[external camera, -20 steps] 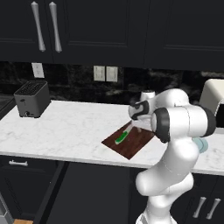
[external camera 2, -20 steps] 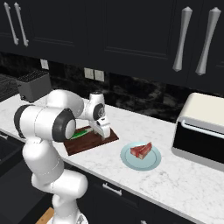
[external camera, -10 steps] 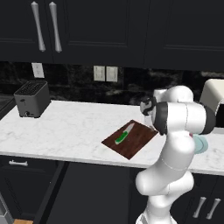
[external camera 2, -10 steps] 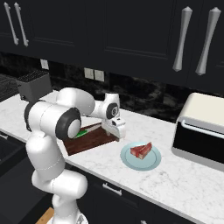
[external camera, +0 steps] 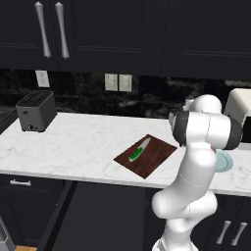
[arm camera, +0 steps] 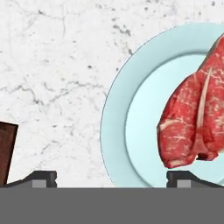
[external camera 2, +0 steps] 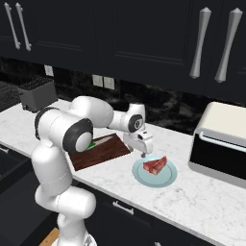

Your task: Pick up the knife from the drawer and place it on the cutting board. Then place the meat from the plate to the cutting board.

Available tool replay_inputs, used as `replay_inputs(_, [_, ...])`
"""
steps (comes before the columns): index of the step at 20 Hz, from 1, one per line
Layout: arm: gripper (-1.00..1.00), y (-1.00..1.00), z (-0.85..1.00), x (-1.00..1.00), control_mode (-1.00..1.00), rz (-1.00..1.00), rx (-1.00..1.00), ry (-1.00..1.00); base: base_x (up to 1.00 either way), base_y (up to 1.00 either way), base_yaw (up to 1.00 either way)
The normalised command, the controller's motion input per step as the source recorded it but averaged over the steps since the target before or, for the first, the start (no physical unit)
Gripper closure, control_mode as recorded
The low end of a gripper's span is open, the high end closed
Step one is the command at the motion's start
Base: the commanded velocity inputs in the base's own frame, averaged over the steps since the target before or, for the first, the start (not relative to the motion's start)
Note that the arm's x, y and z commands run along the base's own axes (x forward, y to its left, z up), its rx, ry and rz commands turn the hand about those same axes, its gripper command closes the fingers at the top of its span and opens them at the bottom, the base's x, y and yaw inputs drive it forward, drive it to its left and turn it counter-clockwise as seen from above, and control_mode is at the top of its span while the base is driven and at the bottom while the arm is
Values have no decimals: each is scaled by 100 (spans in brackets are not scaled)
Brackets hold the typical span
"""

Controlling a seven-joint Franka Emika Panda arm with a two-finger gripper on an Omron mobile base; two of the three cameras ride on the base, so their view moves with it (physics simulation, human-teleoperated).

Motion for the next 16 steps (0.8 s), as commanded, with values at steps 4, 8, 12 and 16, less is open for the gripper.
replay_inputs(4, [-100,-58,0,-5,-100,5,1,0,0,0,0])
replay_inputs(8, [-100,-54,0,-5,-100,3,1,0,0,0,0])
replay_inputs(12, [-100,-53,0,-9,-100,1,0,0,0,0,0])
replay_inputs(16, [-100,-32,0,-8,-100,0,0,0,0,0,0])
